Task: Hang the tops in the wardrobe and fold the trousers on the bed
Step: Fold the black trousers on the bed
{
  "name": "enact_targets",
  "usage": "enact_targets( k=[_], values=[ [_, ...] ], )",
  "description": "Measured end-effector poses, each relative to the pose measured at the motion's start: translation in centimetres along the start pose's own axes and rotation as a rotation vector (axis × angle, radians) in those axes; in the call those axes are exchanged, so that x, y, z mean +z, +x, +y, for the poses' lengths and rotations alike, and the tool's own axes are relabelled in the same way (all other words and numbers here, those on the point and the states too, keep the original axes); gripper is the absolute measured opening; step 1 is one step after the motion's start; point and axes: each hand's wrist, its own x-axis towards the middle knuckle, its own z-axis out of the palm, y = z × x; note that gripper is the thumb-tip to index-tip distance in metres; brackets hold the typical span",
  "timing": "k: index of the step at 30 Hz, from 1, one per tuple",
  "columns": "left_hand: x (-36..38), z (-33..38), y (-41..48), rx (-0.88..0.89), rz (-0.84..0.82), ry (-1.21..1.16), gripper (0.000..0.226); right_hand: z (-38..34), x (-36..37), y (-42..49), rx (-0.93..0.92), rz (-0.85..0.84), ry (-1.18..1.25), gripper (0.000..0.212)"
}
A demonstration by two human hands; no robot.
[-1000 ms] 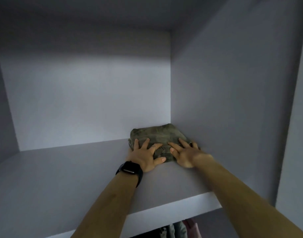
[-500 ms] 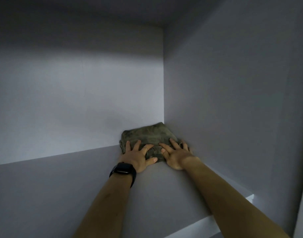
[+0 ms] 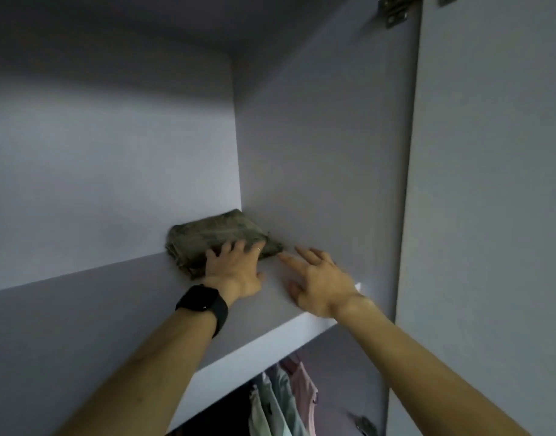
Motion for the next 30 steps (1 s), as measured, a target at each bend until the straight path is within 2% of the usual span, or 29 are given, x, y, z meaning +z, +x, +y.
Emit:
enact_targets(
  k=[2,4,6,7,9,11,14,16,20,21,30],
  values=[
    [-0.6,3.8,-3.8,0.120,0.099,-0.049,0.069,0.9,-0.7,-6.2,-0.001,0.160,0.094,0.059],
    [0.4,7.9,-8.5,0.277,0.281,-0.142,0.063,2.0,-0.6,-13.5,0.045,0.323,0.212,0.053],
    [2.7,12.3,-13.4,0.450,0.466,-0.346,0.052,3.4,-0.1,-22.1,0.155,0.461,0.294,0.047],
    [4.4,14.9,-15.7,0.513,0.495,-0.476,0.047,4.2,0.1,-26.9,0.240,0.519,0.309,0.042],
    [8.0,20.2,-20.0,0.559,0.381,-0.708,0.039,5.1,0.4,-36.4,0.414,0.583,0.343,0.035],
    [11.3,26.3,-24.8,0.654,0.178,-0.795,0.037,6.0,0.8,-45.7,0.620,0.584,0.340,0.032],
    [15.0,33.7,-31.9,0.847,-0.093,-0.754,0.037,6.2,2.0,-57.5,0.876,0.487,0.226,0.033],
    [16.3,38.4,-36.7,0.979,-0.219,-0.716,0.037,5.5,2.2,-64.9,1.081,0.446,0.181,0.036],
    [18.2,46.4,-45.3,1.161,-0.570,-0.719,0.039,2.6,0.7,-76.0,1.421,0.427,0.108,0.037],
    [18.4,48.6,-48.0,1.252,-0.624,-0.693,0.039,1.5,0.1,-78.9,1.509,0.451,0.093,0.038],
    [18.0,60.2,-62.0,1.765,-0.723,-0.336,0.043,-5.5,-1.3,-92.5,1.997,0.609,-0.012,0.042]
  ],
)
